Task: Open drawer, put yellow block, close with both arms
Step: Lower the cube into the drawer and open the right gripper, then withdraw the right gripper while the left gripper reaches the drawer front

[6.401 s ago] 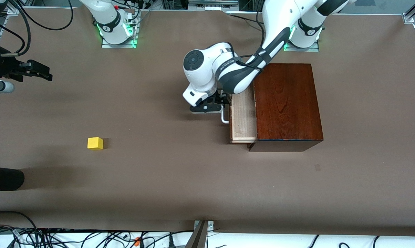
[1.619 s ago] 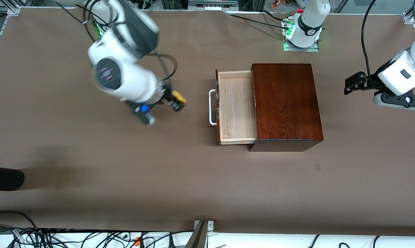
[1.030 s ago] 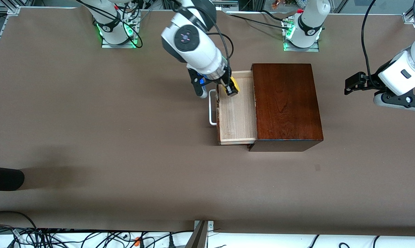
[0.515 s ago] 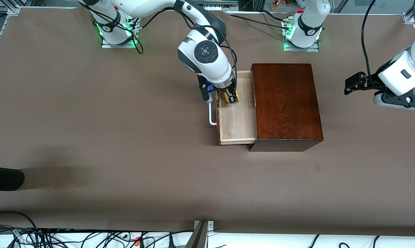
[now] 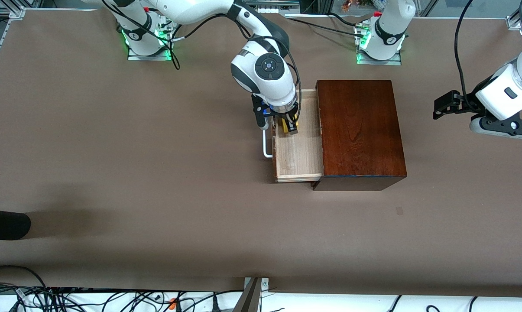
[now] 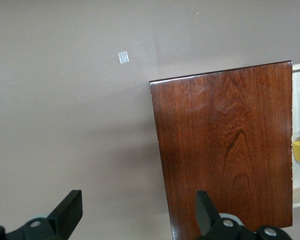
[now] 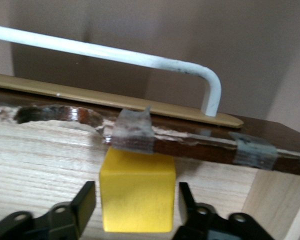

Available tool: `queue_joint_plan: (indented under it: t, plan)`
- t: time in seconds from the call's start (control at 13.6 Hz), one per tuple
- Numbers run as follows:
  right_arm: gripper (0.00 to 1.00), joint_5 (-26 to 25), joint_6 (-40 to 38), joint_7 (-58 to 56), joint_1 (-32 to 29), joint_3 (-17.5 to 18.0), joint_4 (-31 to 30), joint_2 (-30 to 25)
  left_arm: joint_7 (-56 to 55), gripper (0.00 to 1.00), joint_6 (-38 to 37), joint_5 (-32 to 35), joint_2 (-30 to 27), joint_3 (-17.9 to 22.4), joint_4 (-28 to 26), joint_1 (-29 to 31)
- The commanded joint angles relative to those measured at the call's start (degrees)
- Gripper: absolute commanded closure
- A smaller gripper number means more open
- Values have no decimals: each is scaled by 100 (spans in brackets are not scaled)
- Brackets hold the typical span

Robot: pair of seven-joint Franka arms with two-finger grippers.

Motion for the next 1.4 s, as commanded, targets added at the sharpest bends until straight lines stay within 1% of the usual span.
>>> queue_joint_plan:
  t: [0.0, 0.22, 0.29, 0.52, 0.74, 0.81, 0.96, 1.03, 1.1, 1.32]
  plan:
    - [0, -89, -533, 154, 44, -62, 263, -188, 85, 0, 57, 84, -31, 12, 9, 28]
    - [0, -89, -1324, 110, -87, -89, 772, -294, 103, 0, 83, 75, -31, 12, 18, 20]
    - [0, -98, -1474, -47, -192, -71, 948, -373, 103, 0, 83, 75, -31, 12, 27, 20]
    - [0, -98, -1817, -1371, -684, -63, 959, -846, 103, 0, 92, -100, 22, 3, 185, 11]
    - [0, -45, -2537, -2970, -1237, -97, 933, -1032, 103, 0, 83, -101, 92, -6, 334, -77]
    - [0, -54, -2678, -3463, -1422, -193, 915, -1050, 103, 0, 83, -170, 136, -58, 343, -103]
    - [0, 7, -2697, -4395, -1677, -457, 845, -1137, 112, 0, 83, -215, 154, -224, 343, -156]
    - [0, 8, -2697, -4930, -1870, -467, 697, -1199, 121, 0, 83, -215, 198, -347, 343, -174]
    - [0, 17, -2689, -5501, -2107, -467, 451, -1382, 112, 0, 83, -206, 250, -488, 343, -174]
    - [0, 17, -2662, -7697, -2836, -467, -716, -2164, 112, 0, 101, -223, 426, -919, 352, -209]
